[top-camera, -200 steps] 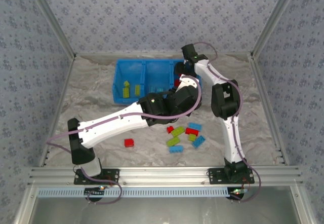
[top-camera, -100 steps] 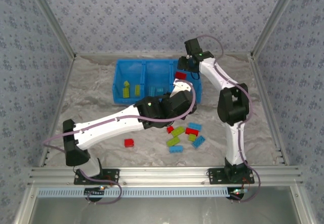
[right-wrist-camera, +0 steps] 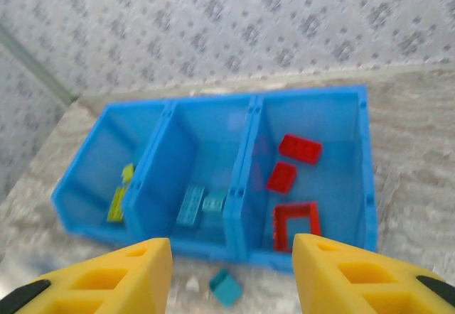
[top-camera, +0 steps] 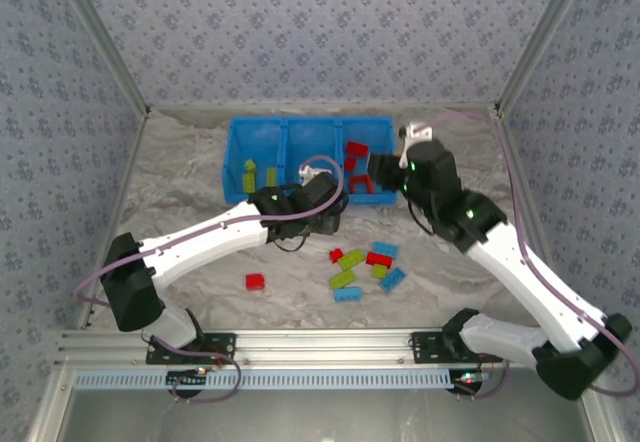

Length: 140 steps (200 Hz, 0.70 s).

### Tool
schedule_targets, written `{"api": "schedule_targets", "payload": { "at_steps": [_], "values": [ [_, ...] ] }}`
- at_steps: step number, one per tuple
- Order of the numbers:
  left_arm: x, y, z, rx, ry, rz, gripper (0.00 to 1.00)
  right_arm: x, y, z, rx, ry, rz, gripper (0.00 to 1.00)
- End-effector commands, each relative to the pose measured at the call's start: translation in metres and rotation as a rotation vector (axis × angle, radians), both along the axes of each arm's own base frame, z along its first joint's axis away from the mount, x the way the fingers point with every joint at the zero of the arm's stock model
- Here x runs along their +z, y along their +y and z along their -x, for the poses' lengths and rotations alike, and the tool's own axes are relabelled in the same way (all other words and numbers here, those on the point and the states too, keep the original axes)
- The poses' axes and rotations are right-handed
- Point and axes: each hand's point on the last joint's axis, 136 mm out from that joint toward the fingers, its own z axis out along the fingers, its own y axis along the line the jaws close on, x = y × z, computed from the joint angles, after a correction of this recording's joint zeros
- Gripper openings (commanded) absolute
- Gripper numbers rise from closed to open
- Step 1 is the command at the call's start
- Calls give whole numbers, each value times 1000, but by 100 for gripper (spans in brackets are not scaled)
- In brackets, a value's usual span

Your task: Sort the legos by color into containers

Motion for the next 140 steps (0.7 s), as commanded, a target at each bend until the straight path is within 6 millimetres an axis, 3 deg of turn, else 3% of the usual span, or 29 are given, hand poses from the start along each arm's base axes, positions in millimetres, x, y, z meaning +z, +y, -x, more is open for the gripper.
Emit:
{"api": "schedule_targets", "payload": {
  "at_steps": [1,32,60,94,140],
  "values": [
    [-21,-35,12,-134,74,75,57,-34,-1,39,71,75,46,51],
    [-54,-59,30,-396,146,-31,61,-45,-5,103,219,71,-47,54],
    [-79,-67,34,-555,180,-143,61,-69,-25,142,263,170,-78,56],
    [-101,-69,40,-703,230,-265,59,-78,-32,171,291,315,-142,59],
    [-119,-71,40,-798,226,-354,62,-61,-39,183,315,307,-205,63]
  ]
}}
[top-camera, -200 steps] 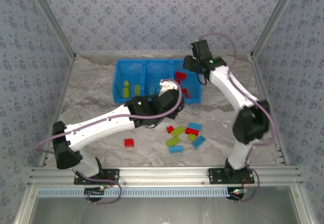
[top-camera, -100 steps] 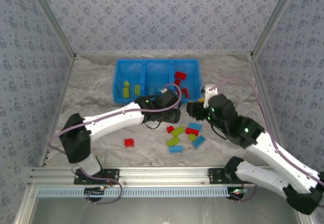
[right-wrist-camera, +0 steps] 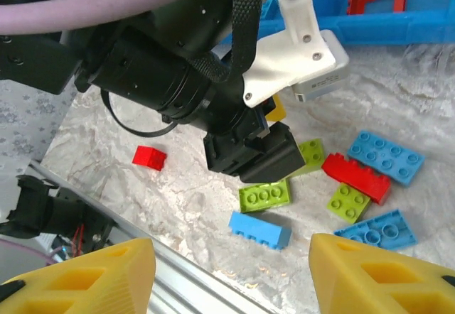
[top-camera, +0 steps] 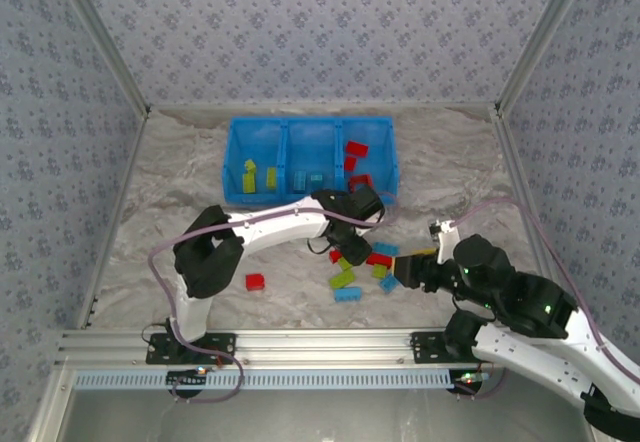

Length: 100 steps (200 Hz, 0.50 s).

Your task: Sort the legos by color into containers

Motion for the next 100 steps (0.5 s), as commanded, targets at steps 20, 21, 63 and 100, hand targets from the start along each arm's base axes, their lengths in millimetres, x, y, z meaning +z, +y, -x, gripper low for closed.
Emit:
{"api": "schedule_targets", "payload": {
  "at_steps": [20,21,63,100],
  "values": [
    [-15,-4,6,-129,14,-70,62,25,-4,16,41,-3,-84,66],
    [-16,-4,6,-129,16,-72,62,25,-4,16,42,-3,-84,67],
    [-32,-10,2,-123,28,-104,60,30,-3,23,86,-18,-99,68],
    [-44,-13,9,-125,53,-103,52,29,-10,22,64,-20,-80,68]
  ]
}}
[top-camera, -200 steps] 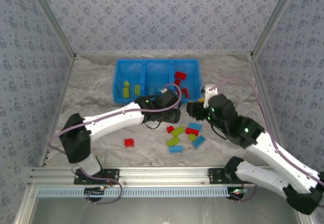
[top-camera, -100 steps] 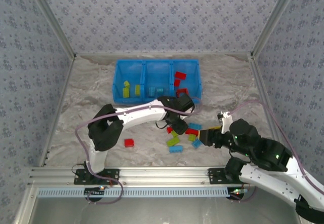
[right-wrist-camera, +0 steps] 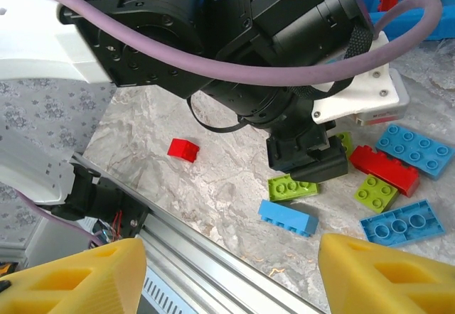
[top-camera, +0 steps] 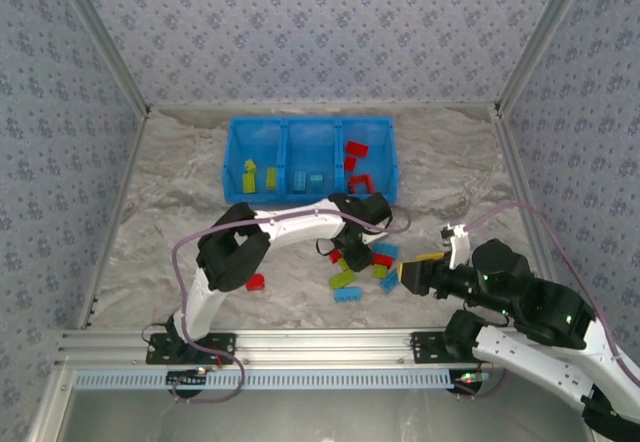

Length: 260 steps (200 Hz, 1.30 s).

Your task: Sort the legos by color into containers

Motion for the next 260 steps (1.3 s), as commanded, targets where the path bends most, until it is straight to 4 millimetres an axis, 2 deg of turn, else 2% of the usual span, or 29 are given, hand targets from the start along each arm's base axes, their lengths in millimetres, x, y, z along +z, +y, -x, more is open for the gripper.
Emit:
{"api": "schedule_targets", "payload": {
  "at_steps": [1,39,68,108,145,174,200,206,231,257,260],
  "values": [
    [-2,-6,8,-27,22,-3,52,9,-6,6,14,-15,-4,68],
    [-11,-3,11,-22,26,-20,41,7,-5,4,9,-18,0,68],
    [-1,-6,9,-6,-3,11,34,6,-4,2,5,-21,6,68],
    [45,-10,-1,52,-73,108,31,7,3,-3,28,-42,43,67],
    [98,10,-19,200,-103,242,31,33,22,-18,79,-158,77,66],
    [138,47,-45,340,-128,327,31,52,54,-37,131,-256,115,65],
    [169,103,-80,509,-179,379,31,56,88,-49,168,-354,164,65],
    [175,117,-88,552,-197,385,31,62,97,-52,164,-392,156,65],
    [181,178,-121,728,-233,391,31,72,133,-65,150,-512,153,65],
    [178,225,-155,887,-246,427,31,90,171,-76,127,-636,133,65],
    [176,229,-160,904,-248,429,31,87,177,-79,125,-644,148,65]
  ]
}}
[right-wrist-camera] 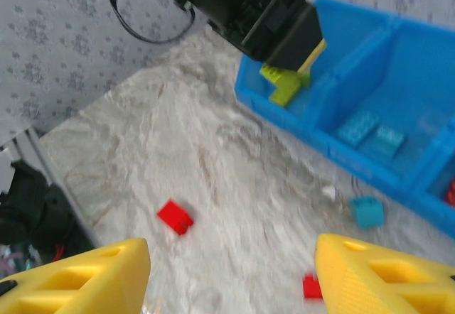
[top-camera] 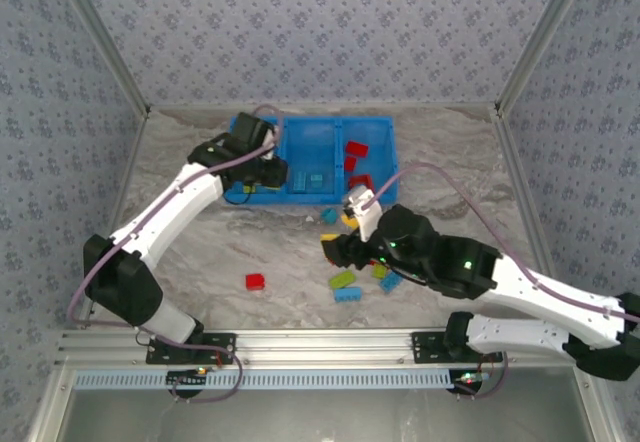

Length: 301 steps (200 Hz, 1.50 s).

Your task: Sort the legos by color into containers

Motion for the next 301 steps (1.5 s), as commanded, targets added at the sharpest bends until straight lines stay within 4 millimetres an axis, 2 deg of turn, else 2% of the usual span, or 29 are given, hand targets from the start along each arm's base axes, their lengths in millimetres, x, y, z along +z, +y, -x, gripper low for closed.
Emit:
{"api": "schedule_targets", "payload": {
  "at_steps": [1,7,28,59,69,71,74,114,145,147,151,213,243,260,301],
  "values": [
    [-4,30,-20,113,10,53,31,43,31,-21,-52,-208,-86,65],
    [-9,40,-27,148,23,55,31,45,40,-24,-56,-230,-76,66],
    [-15,54,-62,215,2,76,31,41,71,-34,-80,-289,-51,66],
    [-30,57,-105,267,2,56,30,36,104,-47,-116,-311,-55,67],
    [-36,54,-118,270,6,53,30,26,113,-51,-121,-308,-40,67],
    [-38,53,-120,268,8,53,30,36,115,-51,-125,-314,-62,68],
    [-40,52,-123,267,10,53,30,38,118,-52,-127,-315,-69,68],
    [-66,51,-163,321,38,25,30,23,139,-70,-155,-281,-68,68],
    [-83,52,-183,336,62,4,30,17,148,-85,-199,-271,-48,69],
    [-76,50,-187,335,45,12,30,17,149,-86,-203,-271,-46,69],
    [-76,49,-191,333,41,16,30,16,150,-88,-211,-269,-39,69],
    [-113,32,-202,285,120,67,31,-2,159,-105,-245,-218,-25,69],
    [-127,28,-197,271,162,81,33,-13,147,-121,-346,-206,14,70],
    [-131,25,-198,258,158,101,35,-19,141,-132,-417,-206,56,70],
    [-140,25,-193,249,186,119,40,-32,150,-144,-445,-201,125,71]
  ]
}}
